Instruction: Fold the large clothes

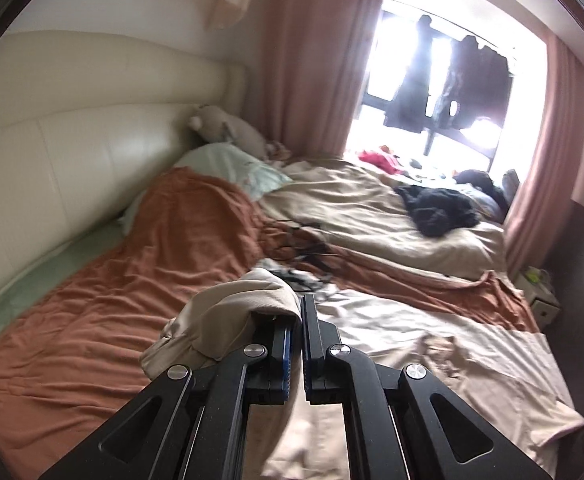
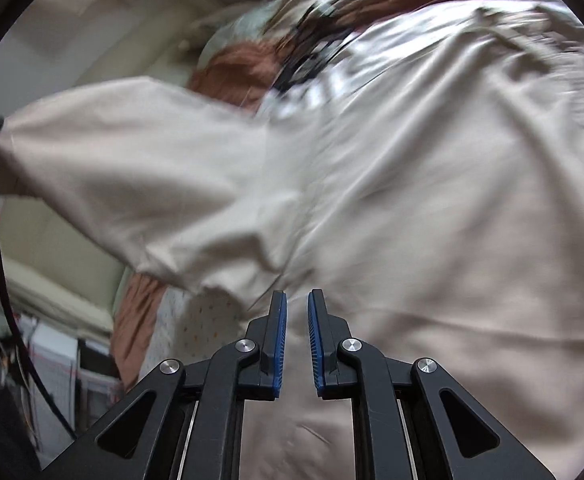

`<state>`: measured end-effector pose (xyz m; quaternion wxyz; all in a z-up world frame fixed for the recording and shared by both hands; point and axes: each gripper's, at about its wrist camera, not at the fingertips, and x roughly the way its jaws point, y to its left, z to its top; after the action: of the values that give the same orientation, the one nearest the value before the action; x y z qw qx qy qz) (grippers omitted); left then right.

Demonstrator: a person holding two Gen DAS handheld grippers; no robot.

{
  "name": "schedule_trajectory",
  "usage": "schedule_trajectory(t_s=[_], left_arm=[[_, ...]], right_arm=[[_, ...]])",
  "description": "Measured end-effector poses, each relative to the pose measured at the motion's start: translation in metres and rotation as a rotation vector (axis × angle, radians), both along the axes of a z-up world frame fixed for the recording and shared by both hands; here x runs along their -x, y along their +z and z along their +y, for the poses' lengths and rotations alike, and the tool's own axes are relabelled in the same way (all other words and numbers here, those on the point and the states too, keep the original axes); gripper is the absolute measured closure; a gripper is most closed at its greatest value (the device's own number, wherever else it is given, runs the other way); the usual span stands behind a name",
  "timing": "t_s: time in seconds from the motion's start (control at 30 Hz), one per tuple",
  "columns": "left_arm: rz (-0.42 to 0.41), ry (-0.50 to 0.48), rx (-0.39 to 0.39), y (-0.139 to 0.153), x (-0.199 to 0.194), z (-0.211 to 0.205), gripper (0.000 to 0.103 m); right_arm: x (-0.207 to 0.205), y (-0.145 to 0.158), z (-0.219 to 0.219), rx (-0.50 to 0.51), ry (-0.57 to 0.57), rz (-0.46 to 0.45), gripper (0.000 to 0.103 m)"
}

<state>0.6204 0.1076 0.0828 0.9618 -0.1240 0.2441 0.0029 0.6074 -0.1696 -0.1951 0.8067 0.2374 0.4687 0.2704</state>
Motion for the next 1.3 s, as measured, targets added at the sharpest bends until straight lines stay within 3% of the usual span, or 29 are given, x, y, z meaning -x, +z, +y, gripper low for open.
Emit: schedule_trajectory(t_s=[0.03,0.17,0.5,0.93,1.1,1.17,1.23,1.3], left_arm=[[0.0,-0.016,0.006,0.001,-0.002,-0.009,0.099],[-0.003,-0.08,0.018,0.006,-0.004,-0.045,0.099],[0.026,-0.24,0.028,0.01,-0.013,-0.154,0.099],[0.15,-0.411,0.033,-0.06,-0.024,-0.254,0.099],[0.252,-0.469,0.091,-0.101,-0.037,-0.282,0.099],[0.333,-0.537,0.138,-0.122,-0.039,-0.29,0.098],[0.415,-0.597,0.165,-0.141,-0.038,-0.296,0.093],[0.498,-0.658,0.189,-0.161,-0.034,-0.301,0.075]], right_arm=[[0.003,0.006,-0.011,-0.002,-0.022,-0.013,0.089],[0.024,0.026,-0.057,-0.013,-0.119,-0.054,0.066],[0.066,0.041,-0.163,-0.056,-0.32,-0.077,0.065],[0.06,0.038,-0.227,-0.097,-0.401,-0.053,0.065],[0.067,0.034,-0.254,-0.086,-0.476,-0.037,0.065],[0.068,0.031,-0.265,-0.089,-0.502,-0.026,0.065],[0.068,0.03,-0.272,-0.088,-0.522,-0.02,0.065],[0.069,0.03,-0.278,-0.088,-0.539,-0.02,0.065]])
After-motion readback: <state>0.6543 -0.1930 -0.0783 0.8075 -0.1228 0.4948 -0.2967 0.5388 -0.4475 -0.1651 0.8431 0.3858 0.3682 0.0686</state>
